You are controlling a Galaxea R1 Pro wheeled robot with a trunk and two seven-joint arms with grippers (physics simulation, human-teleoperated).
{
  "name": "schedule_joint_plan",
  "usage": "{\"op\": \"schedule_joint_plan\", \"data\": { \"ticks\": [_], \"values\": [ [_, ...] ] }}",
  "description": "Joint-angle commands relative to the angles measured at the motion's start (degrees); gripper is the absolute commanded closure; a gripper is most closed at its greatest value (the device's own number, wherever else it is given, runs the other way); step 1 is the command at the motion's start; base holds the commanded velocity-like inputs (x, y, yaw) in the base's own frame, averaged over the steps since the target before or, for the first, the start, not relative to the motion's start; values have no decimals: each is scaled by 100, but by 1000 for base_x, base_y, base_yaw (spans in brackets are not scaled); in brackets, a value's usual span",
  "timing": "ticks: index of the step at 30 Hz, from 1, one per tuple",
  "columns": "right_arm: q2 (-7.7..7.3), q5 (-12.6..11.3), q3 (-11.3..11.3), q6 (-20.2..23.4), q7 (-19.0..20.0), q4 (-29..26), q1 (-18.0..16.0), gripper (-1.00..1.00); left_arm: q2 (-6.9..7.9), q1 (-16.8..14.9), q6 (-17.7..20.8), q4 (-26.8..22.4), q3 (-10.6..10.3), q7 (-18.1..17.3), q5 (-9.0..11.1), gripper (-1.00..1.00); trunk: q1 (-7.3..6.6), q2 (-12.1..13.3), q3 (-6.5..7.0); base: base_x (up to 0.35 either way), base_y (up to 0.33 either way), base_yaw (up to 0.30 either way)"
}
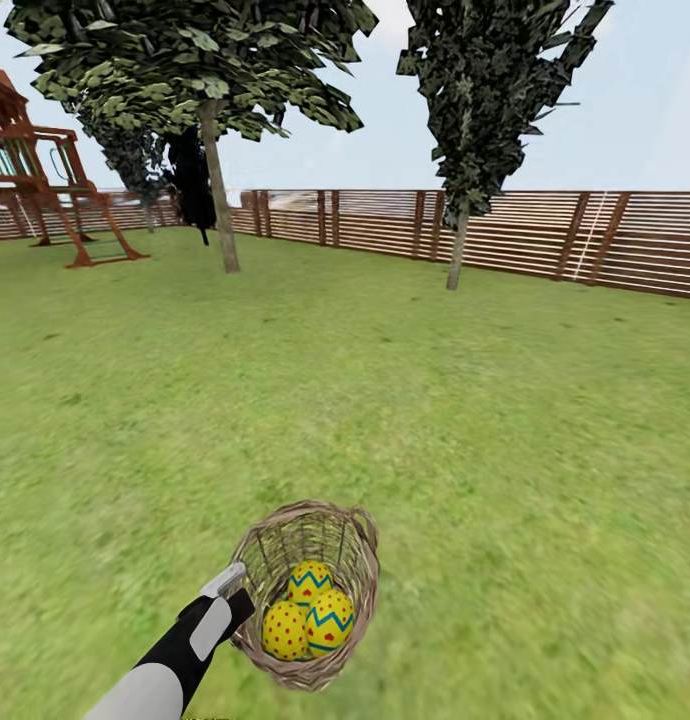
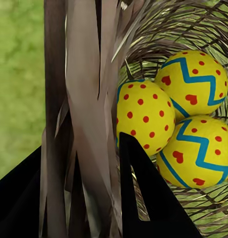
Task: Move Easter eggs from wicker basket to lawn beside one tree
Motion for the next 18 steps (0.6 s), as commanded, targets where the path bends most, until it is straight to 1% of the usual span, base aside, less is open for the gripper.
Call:
{"op": "schedule_joint_plan", "data": {
  "ticks": [1, 10, 18],
  "values": [
    [-5, 41, -46, -27, 7, 19, -8, -100, -4, -2, 18, -14, 9, 36, 73, 100, -22, 36, 18, 0, 0, 209],
    [-2, 34, -47, -27, 1, 19, -8, -100, -1, -2, 18, -14, 9, 36, 75, 100, -219, 397, 238, 0, 0, 214],
    [4, 67, -45, -22, -18, 19, -8, -100, -3, -2, 18, -14, 9, 35, 75, 100, -395, 718, 390, 0, 0, 287]
  ]
}}
